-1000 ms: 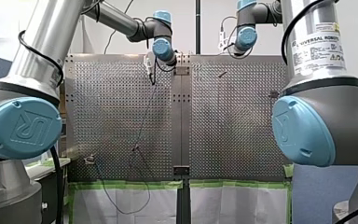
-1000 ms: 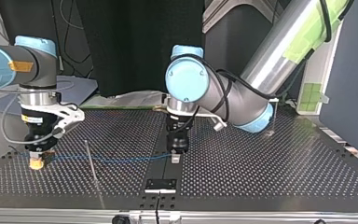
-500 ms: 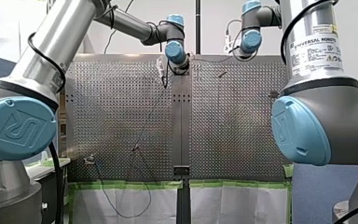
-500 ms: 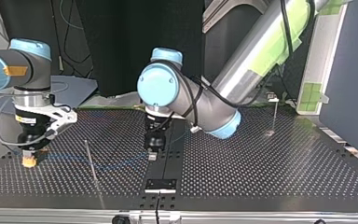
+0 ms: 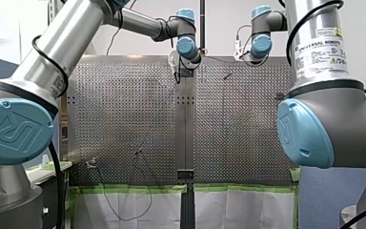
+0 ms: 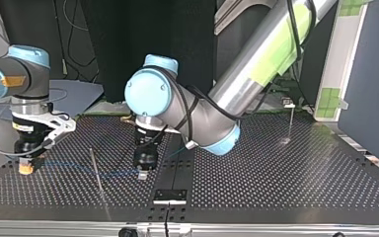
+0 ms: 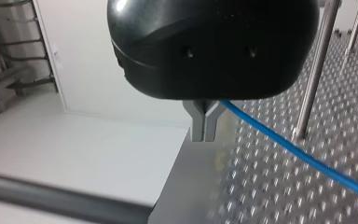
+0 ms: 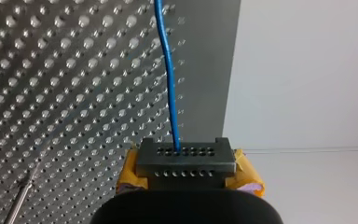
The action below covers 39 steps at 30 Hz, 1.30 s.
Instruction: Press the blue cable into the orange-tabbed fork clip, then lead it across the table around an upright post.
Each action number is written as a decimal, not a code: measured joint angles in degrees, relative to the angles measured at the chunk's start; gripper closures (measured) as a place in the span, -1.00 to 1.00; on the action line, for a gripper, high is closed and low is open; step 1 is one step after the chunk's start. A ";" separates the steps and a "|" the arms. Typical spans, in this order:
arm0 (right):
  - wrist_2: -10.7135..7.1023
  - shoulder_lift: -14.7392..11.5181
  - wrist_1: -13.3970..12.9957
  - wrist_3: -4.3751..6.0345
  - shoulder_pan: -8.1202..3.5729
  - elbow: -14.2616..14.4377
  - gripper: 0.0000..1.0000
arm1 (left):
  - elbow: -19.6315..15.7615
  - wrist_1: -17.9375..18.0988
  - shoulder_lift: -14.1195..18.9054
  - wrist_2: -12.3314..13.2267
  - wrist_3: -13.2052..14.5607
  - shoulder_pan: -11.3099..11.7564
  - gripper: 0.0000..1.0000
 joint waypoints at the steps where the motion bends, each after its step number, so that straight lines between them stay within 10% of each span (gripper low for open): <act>1: -0.03 0.15 -0.01 0.03 -0.20 0.00 1.00 | 0.50 -0.05 -0.47 0.01 0.00 -0.27 1.00; 15: -0.96 1.37 -0.06 0.73 -3.18 0.00 1.00 | 7.69 1.73 -8.53 1.20 0.13 -1.37 1.00; 39: -1.18 6.65 -0.40 0.79 -5.43 1.05 1.00 | 6.55 3.75 -14.72 2.86 0.18 -0.44 1.00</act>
